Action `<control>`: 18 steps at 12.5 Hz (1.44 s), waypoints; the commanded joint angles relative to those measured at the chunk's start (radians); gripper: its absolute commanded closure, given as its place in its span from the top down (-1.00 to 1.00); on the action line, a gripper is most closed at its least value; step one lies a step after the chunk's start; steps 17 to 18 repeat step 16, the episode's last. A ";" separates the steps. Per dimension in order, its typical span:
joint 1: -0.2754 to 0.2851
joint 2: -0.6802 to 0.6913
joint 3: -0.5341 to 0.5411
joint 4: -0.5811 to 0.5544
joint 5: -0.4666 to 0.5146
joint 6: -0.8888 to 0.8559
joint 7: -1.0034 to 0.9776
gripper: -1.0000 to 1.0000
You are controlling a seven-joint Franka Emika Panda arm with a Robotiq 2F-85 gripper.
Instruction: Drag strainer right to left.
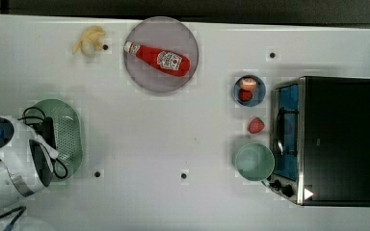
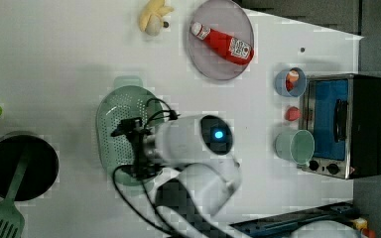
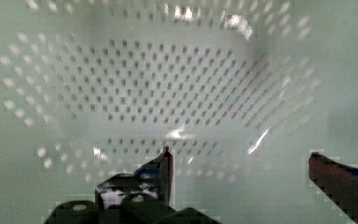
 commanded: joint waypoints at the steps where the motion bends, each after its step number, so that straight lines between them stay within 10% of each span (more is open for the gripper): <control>1: -0.066 -0.242 -0.151 0.001 -0.017 -0.119 -0.273 1.00; 10: -0.090 -0.699 -0.630 0.002 -0.417 -0.606 -0.998 1.00; 18: -0.096 -0.836 -0.672 -0.003 -0.584 -0.708 -1.013 1.00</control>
